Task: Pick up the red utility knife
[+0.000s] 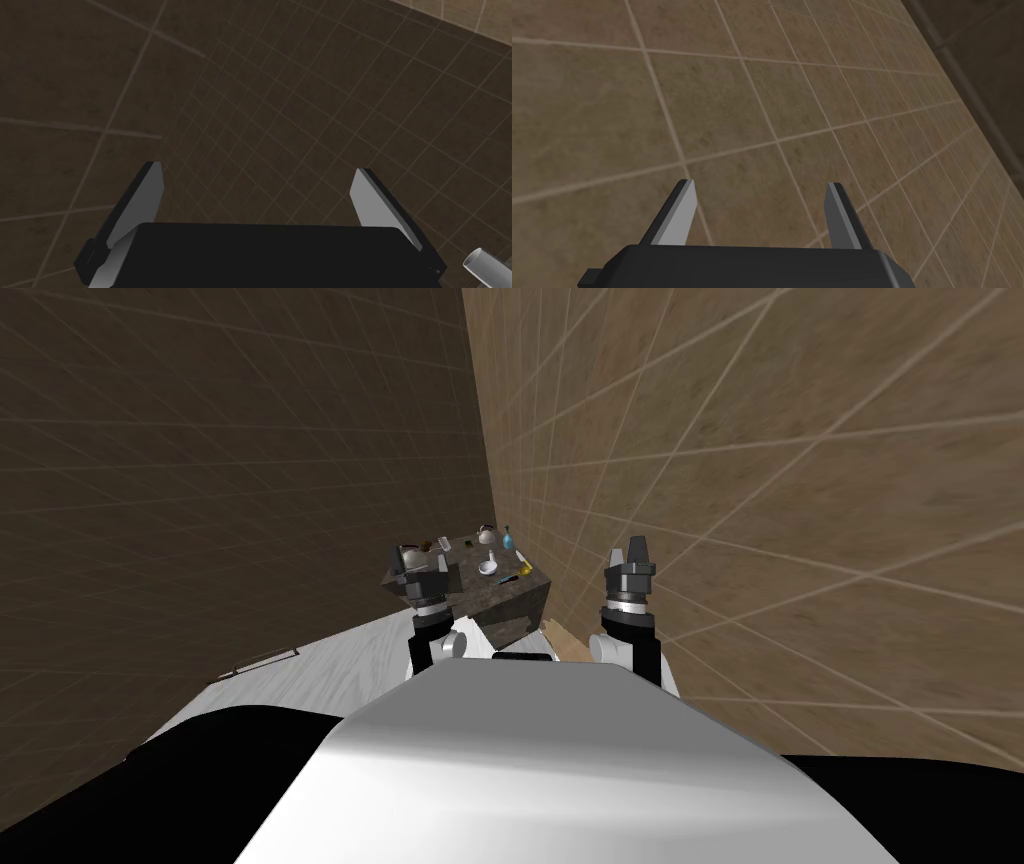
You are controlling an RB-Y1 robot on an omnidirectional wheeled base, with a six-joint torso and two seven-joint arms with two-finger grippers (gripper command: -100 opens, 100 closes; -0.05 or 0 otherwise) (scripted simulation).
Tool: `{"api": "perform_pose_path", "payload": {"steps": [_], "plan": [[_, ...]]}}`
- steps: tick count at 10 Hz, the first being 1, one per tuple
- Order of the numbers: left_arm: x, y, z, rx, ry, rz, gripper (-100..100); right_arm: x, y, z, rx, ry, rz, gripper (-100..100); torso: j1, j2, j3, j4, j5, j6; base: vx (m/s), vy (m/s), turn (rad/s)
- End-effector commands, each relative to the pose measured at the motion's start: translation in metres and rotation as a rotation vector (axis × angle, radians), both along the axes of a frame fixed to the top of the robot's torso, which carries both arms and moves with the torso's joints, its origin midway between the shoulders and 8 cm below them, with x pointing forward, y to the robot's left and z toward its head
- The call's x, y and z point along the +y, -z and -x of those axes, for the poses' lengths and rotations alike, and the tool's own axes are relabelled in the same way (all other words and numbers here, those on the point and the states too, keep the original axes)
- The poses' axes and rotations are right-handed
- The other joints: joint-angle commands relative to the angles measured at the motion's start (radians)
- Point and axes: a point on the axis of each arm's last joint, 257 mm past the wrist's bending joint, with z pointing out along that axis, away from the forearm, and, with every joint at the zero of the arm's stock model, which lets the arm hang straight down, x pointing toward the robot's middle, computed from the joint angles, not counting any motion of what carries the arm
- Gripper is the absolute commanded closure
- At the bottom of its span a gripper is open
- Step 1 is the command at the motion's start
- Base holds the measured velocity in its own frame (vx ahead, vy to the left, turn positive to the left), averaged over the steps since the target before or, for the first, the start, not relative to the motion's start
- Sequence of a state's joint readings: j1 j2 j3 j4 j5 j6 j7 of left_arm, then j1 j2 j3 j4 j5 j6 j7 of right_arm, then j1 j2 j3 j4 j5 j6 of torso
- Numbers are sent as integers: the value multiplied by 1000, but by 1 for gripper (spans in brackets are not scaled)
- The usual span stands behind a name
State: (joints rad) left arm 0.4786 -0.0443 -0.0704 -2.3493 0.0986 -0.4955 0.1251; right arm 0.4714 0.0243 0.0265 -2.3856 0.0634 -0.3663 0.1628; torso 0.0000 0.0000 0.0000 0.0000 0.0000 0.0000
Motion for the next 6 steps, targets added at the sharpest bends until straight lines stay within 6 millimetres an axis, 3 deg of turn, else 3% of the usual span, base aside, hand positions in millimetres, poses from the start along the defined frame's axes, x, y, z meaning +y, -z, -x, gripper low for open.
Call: {"api": "perform_pose_path", "payload": {"steps": [1,6], "plan": [[-6,-1,-3,2,31,-26,-100,0,0,0,0,0,0,0,0,0,0,0,0,0,-12,-11,-34],[-30,1,-33,34,173,-85,-100,0,0,0,0,0,0,0,1,0,0,0,0,0,-13,1,-65]]}}
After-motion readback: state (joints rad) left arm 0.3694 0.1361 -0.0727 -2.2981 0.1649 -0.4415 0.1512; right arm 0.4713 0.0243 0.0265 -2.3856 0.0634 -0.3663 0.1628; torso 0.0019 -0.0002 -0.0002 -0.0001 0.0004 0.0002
